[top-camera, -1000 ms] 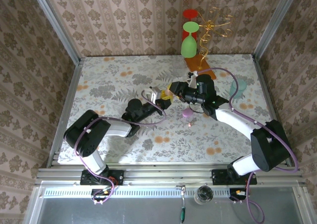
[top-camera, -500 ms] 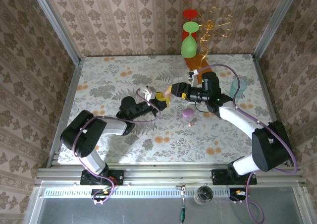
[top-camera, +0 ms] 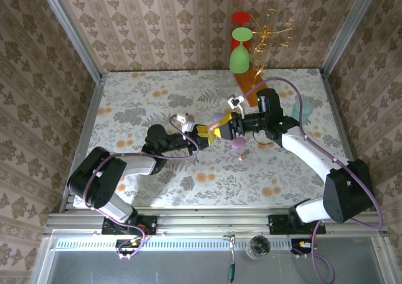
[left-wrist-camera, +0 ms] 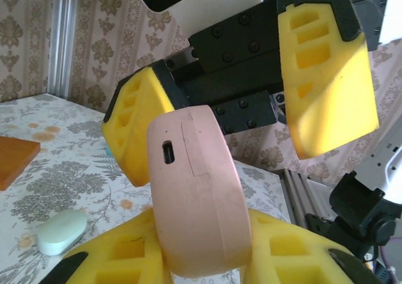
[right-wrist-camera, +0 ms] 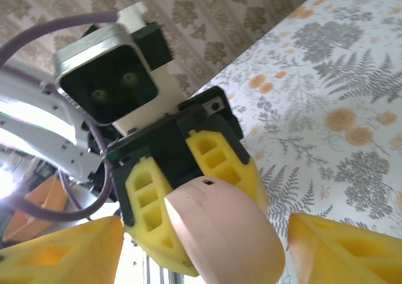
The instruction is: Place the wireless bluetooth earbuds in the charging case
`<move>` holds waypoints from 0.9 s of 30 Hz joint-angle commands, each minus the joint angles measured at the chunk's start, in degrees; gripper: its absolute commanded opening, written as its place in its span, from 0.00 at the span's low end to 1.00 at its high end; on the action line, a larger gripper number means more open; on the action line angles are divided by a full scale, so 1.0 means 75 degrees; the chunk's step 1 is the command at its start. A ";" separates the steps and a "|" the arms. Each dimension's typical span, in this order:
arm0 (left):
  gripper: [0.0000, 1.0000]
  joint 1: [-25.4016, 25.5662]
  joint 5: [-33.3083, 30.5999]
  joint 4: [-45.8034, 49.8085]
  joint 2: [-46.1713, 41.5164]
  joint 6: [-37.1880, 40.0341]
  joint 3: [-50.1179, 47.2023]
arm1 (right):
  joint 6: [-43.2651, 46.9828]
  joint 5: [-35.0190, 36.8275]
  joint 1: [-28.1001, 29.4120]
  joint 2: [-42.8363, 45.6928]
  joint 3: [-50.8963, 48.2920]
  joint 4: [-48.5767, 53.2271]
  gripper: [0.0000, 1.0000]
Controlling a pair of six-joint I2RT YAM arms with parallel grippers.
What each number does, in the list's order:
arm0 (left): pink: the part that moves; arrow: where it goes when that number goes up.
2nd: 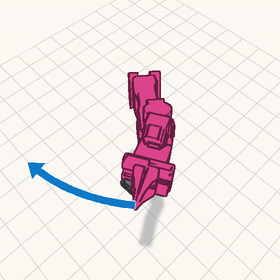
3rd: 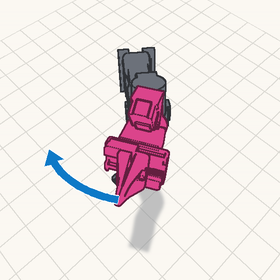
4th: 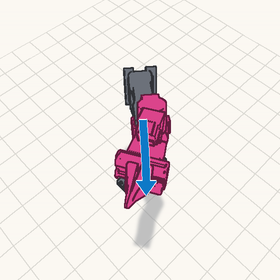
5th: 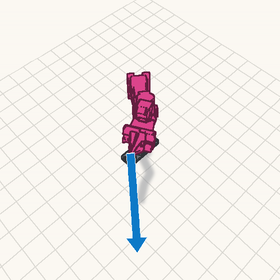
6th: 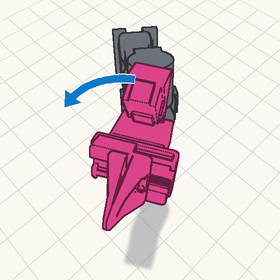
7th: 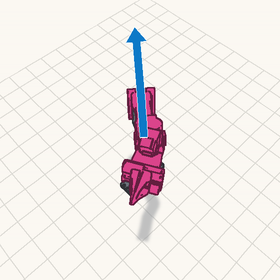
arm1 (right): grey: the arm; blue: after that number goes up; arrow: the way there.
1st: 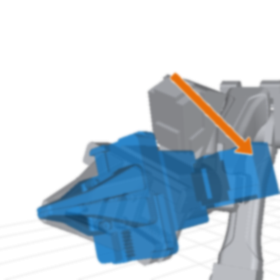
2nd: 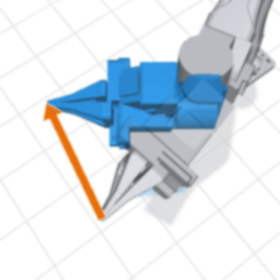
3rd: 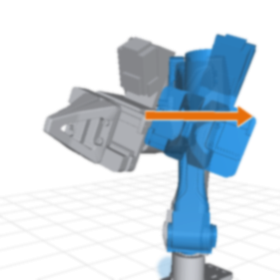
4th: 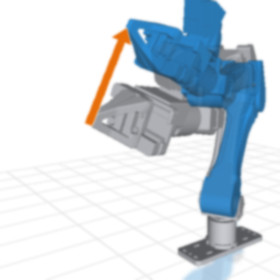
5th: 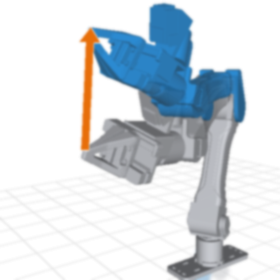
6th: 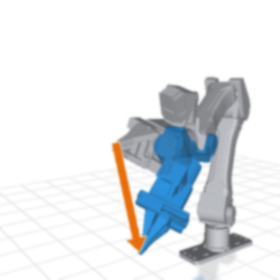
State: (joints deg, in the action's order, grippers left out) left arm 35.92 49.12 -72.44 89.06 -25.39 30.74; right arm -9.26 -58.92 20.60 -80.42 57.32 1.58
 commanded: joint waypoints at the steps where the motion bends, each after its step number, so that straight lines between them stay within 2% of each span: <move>1: 0.22 -0.0019 0.0387 -0.0212 -0.0212 -0.0184 -0.0044 | 0.0707 -0.0896 -0.0038 0.0176 0.0263 0.0341 0.62; 9: 0.22 -0.0158 0.0484 -0.0206 -0.0172 -0.0184 -0.0077 | 0.0457 -0.0824 -0.0049 -0.0072 0.0305 0.0310 0.37; 12: 0.22 -0.0162 0.0438 -0.0214 -0.0184 -0.0099 -0.0123 | -0.0119 -0.0763 -0.0063 -0.0173 0.0274 -0.0057 0.19; 15: 0.25 -0.0184 0.0244 -0.0208 -0.0196 0.0093 -0.0173 | -0.0634 -0.0645 -0.0059 -0.0201 0.0197 -0.0297 0.16; 17: 0.36 -0.0207 0.0084 -0.0202 -0.0189 0.0286 -0.0183 | -0.1022 -0.0352 -0.0063 -0.0115 0.0081 -0.0468 0.15; 21: 0.65 -0.0267 -0.0587 -0.0224 -0.0234 0.1123 -0.0386 | -0.2556 0.0979 -0.0168 -0.0047 -0.0076 -0.0552 0.13; 23: 0.79 -0.0254 -0.0943 -0.0225 -0.0284 0.1785 -0.0551 | -0.3574 0.0862 -0.0356 -0.0235 -0.0173 -0.0929 0.12; 24: 0.90 -0.0254 -0.1162 -0.0231 -0.0294 0.2050 -0.0613 | -0.4139 0.0807 -0.0445 -0.0330 -0.0255 -0.1189 0.12; 25: 0.95 -0.0254 -0.1383 -0.0230 -0.0298 0.2269 -0.0663 | -0.4651 0.0759 -0.0493 -0.0413 -0.0342 -0.1481 0.11; 27: 0.98 -0.0261 -0.1580 -0.0240 -0.0295 0.2654 -0.0715 | -0.5518 0.0685 -0.0564 -0.0569 -0.0518 -0.1913 0.11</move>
State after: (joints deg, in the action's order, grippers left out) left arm 34.09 41.80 -72.71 88.33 -13.32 26.00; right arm -36.05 -54.59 17.15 -82.70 55.18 -6.37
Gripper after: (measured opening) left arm 0.975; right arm 0.216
